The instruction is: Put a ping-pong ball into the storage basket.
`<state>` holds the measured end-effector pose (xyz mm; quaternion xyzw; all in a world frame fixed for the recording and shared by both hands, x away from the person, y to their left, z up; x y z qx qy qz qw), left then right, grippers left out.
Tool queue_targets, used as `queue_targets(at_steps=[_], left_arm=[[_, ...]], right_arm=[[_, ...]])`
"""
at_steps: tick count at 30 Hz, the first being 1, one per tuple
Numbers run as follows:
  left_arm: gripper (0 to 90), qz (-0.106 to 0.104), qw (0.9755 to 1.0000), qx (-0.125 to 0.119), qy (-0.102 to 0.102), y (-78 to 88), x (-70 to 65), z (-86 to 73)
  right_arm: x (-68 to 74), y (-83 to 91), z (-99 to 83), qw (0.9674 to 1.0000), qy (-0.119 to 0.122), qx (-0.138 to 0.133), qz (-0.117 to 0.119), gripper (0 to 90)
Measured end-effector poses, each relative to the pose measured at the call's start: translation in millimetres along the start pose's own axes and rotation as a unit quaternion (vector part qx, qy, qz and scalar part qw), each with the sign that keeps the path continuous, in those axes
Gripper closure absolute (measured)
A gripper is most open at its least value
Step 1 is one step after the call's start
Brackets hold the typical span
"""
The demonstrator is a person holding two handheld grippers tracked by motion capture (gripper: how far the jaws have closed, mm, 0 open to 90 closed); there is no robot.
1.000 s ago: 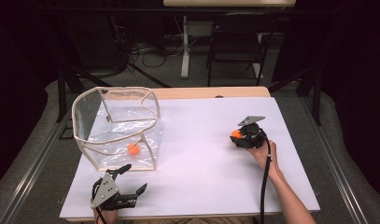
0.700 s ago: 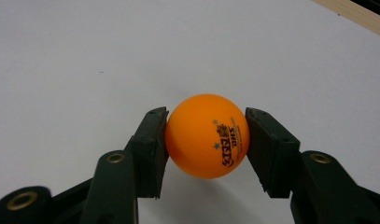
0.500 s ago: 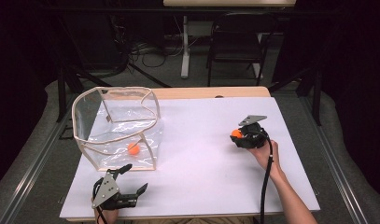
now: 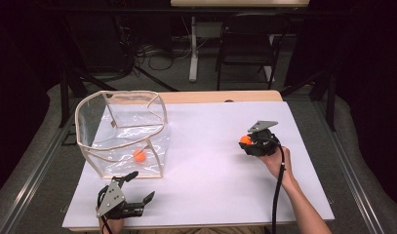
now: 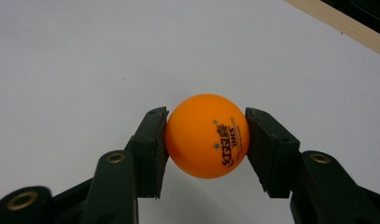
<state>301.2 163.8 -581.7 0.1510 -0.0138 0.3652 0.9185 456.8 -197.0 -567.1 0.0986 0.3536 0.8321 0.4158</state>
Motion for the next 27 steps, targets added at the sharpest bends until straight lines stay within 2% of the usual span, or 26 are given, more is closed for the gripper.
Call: queue_targets(at_steps=[27], left_arm=[[15.7, 0.003, 1.0, 0.0, -0.001, 1.3, 0.7, -0.1]], right_arm=[[24.5, 7.0, 11.3, 0.9993, 0.022, -0.008, 0.028, 50.7]])
Point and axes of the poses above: each handheld gripper's, and its own axes: y roughly backward along the jaws, z roughly out of its top, x roughly to its left, the point moved 9 cm from there along -y, roughly forward along the jaws, and after that the axes turned 1 degree about -x, right-handed, at the moved point
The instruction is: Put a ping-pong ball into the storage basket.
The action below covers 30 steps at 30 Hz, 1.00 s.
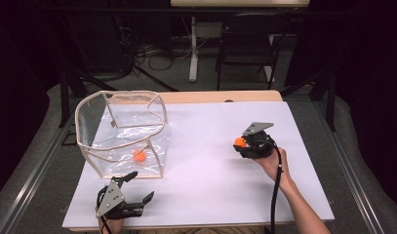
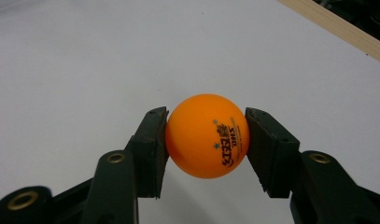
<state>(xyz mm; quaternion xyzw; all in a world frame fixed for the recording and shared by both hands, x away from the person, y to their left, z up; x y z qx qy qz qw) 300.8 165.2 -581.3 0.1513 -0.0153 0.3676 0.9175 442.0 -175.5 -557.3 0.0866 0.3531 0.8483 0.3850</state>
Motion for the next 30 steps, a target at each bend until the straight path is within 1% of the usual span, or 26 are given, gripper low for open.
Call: queue_targets(at_steps=[8, 13, 15, 19, 30], left_arm=[[15.7, 0.0, 1.0, 0.0, 0.001, 0.0, -0.3, 0.0], [15.7, 0.0, 1.0, 0.0, 0.0, 0.2, -0.4, 0.0], [15.7, 0.0, 1.0, 0.0, 0.0, 0.2, -0.2, 0.0], [15.7, 0.0, 1.0, 0.001, 0.0, 0.3, -0.3, -0.1], [15.7, 0.0, 1.0, 0.0, 0.0, 0.3, -0.4, -0.1]], right_arm=[[8.3, -2.4, 1.3, 0.9999, 0.005, 0.001, 0.012, 50.7], [12.5, -4.7, 1.1, 0.9998, 0.011, 0.004, 0.014, 50.7], [13.8, -5.5, 1.8, 0.9998, 0.012, 0.001, 0.016, 50.7], [16.9, -5.1, 2.5, 0.9997, 0.015, 0.004, 0.017, 50.7], [26.0, -5.3, 5.5, 0.9994, 0.026, 0.0, 0.024, 50.7]])
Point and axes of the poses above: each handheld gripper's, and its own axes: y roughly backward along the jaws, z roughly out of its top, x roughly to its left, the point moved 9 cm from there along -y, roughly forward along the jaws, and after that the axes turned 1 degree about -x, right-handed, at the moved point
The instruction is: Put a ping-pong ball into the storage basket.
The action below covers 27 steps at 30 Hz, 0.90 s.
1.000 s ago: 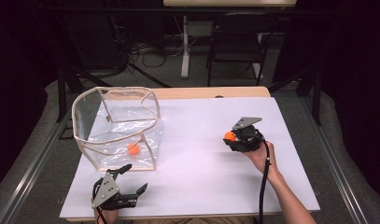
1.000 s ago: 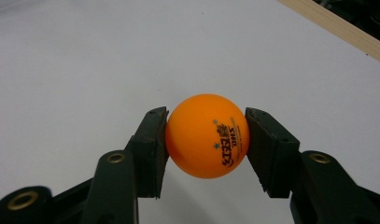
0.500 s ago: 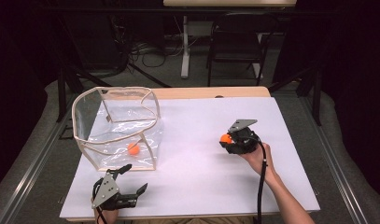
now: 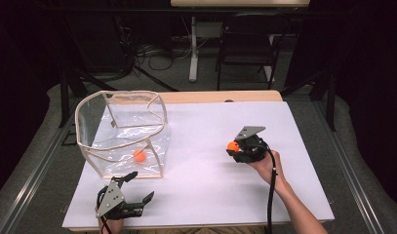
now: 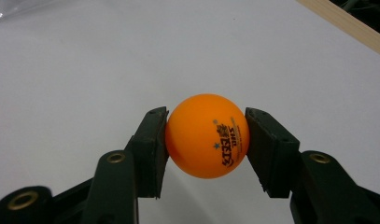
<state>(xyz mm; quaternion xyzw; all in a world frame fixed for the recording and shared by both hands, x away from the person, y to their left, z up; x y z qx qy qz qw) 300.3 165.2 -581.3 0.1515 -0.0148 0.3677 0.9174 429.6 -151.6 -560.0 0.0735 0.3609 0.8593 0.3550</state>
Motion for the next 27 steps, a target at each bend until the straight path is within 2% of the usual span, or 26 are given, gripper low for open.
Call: queue_targets(at_steps=[27], left_arm=[[15.7, -0.003, 1.0, 0.0, 0.0, -1.7, -0.8, 0.0]], right_arm=[[23.9, -1.1, 8.5, 0.9994, 0.018, -0.009, 0.028, 50.8]])
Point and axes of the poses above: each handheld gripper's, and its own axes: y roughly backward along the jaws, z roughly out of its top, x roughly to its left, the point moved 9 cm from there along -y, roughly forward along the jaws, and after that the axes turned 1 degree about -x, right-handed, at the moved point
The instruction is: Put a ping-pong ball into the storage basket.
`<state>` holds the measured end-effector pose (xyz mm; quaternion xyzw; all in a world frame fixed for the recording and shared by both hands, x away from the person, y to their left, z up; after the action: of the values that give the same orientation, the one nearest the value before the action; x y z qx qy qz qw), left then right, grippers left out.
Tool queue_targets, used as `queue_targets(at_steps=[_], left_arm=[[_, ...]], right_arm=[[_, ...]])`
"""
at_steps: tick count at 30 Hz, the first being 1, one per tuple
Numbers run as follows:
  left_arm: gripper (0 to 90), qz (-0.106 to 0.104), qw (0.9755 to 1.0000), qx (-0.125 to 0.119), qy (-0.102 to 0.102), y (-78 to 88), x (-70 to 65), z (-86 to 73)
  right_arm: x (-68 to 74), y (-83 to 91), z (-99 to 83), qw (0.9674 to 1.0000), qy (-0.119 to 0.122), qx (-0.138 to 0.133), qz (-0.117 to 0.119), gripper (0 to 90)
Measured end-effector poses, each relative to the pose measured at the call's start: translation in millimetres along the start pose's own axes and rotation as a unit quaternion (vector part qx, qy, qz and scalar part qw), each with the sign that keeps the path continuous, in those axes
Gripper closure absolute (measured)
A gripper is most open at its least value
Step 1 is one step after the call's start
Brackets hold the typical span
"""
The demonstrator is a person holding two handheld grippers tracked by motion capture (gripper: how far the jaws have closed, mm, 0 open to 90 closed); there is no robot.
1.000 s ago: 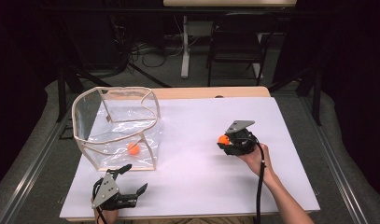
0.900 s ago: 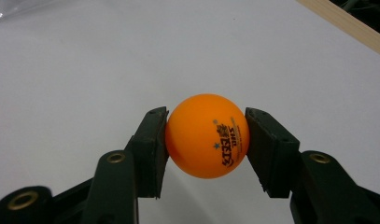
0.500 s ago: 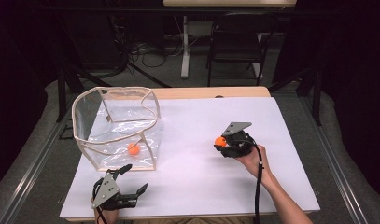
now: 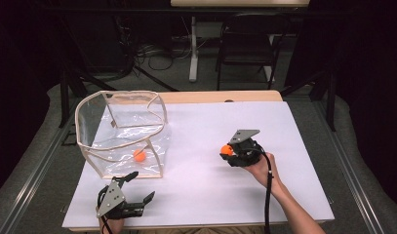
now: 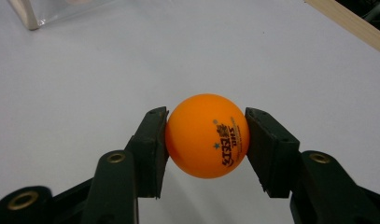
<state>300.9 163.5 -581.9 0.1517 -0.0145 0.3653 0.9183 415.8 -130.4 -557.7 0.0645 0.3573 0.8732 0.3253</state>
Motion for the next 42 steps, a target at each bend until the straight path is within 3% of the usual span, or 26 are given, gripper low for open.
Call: queue_targets(at_steps=[42], left_arm=[[15.7, 0.0, 1.0, -0.003, 0.002, 0.8, 0.0, 0.6]], right_arm=[[28.9, -3.0, 13.5, 0.9993, 0.017, -0.01, 0.033, 50.8]])
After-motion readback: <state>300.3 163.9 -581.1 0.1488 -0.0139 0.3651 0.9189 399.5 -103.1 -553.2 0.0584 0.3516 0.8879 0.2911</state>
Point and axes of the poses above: each handheld gripper's, and its own axes: y roughly backward along the jaws, z roughly out of its top, x roughly to its left, the point moved 9 cm from there along -y, roughly forward along the jaws, and after that the axes turned 1 degree about -x, right-handed, at the moved point
